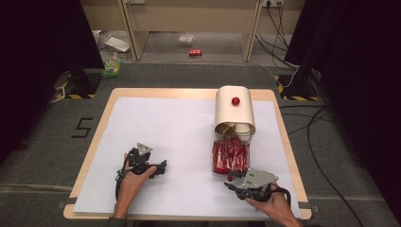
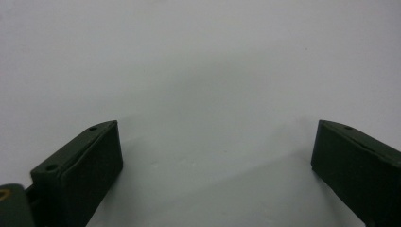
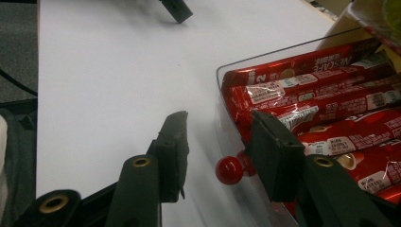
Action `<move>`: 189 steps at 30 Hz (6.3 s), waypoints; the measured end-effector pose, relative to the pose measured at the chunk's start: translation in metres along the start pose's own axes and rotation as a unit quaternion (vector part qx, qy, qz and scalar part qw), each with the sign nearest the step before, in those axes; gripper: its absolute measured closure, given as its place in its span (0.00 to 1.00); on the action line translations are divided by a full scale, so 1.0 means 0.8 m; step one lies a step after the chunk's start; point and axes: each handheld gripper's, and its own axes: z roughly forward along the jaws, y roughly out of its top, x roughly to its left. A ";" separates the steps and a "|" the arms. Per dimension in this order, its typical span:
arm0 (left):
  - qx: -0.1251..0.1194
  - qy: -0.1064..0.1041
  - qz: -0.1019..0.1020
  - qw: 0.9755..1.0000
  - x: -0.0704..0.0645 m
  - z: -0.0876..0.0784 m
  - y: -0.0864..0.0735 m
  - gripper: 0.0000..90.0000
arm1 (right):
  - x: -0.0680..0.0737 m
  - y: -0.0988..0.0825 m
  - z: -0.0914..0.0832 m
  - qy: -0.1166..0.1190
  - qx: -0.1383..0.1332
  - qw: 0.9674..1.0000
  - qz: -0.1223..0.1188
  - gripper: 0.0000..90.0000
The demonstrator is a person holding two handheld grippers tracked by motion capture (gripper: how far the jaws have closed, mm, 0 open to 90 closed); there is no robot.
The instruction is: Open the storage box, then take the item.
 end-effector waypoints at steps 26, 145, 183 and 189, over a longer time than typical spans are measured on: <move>0.000 0.000 0.000 1.000 0.000 0.000 0.000 0.02 | 0.011 0.001 -0.004 0.010 0.010 1.000 -0.006 0.63; 0.001 0.000 0.000 1.000 0.000 0.001 0.000 0.02 | -0.034 0.042 0.048 -0.118 0.078 0.975 0.172 0.80; 0.001 0.000 0.001 1.000 0.000 0.000 0.000 0.02 | -0.052 0.031 -0.031 -0.084 0.069 0.985 0.135 0.94; 0.000 0.000 0.000 1.000 0.000 0.000 0.000 0.02 | -0.055 0.023 -0.024 -0.086 0.074 0.984 0.141 0.87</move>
